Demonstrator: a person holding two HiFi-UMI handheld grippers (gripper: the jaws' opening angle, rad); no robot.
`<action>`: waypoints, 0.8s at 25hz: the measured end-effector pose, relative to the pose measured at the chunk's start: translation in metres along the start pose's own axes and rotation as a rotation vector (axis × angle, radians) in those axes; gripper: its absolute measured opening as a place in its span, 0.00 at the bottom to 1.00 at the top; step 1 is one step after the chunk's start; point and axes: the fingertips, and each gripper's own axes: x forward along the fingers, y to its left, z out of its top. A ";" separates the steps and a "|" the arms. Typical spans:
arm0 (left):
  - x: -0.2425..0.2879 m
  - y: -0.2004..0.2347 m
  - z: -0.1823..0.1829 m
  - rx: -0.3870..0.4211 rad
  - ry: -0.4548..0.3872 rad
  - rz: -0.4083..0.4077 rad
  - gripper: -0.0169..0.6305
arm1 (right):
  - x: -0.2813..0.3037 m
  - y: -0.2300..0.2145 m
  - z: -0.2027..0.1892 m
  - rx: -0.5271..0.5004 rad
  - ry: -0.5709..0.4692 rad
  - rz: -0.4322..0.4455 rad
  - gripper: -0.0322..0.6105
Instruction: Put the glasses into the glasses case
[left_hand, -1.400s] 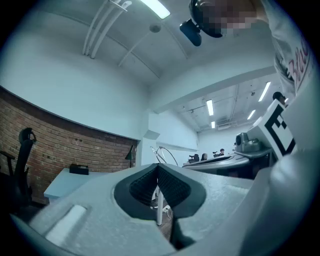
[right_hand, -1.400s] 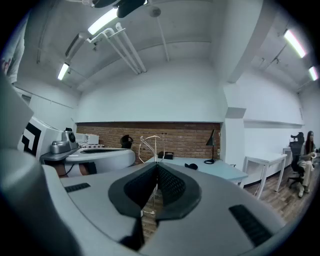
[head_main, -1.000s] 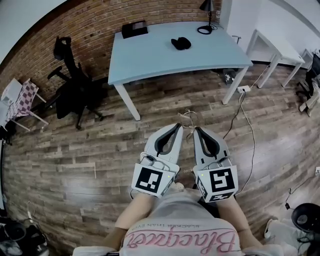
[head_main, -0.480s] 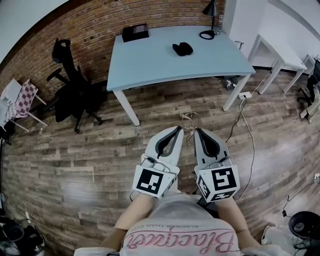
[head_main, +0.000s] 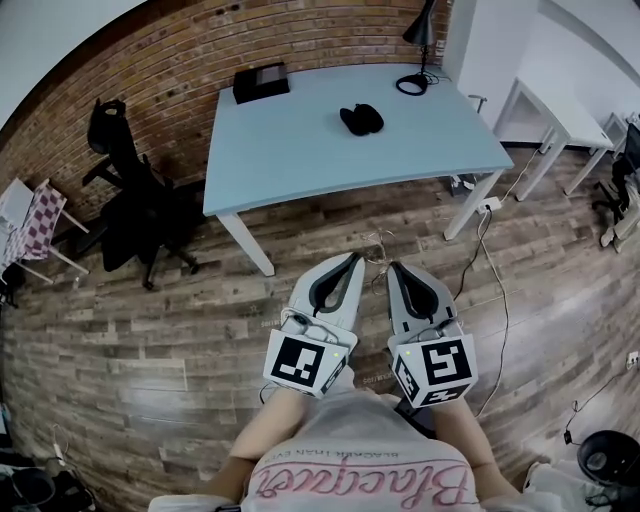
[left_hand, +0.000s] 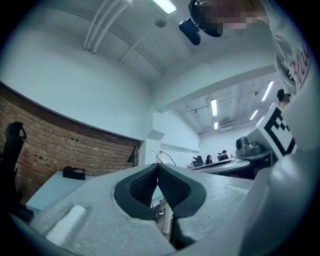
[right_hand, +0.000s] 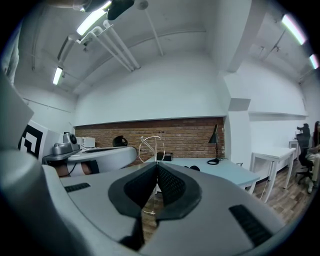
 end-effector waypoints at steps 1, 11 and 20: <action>0.007 0.008 -0.001 -0.005 0.001 -0.004 0.04 | 0.010 -0.003 0.001 0.001 0.002 -0.003 0.07; 0.073 0.085 0.000 0.000 -0.004 -0.045 0.04 | 0.104 -0.027 0.018 0.007 -0.001 -0.053 0.07; 0.111 0.131 -0.015 -0.030 0.006 -0.044 0.04 | 0.155 -0.043 0.020 -0.033 0.026 -0.078 0.07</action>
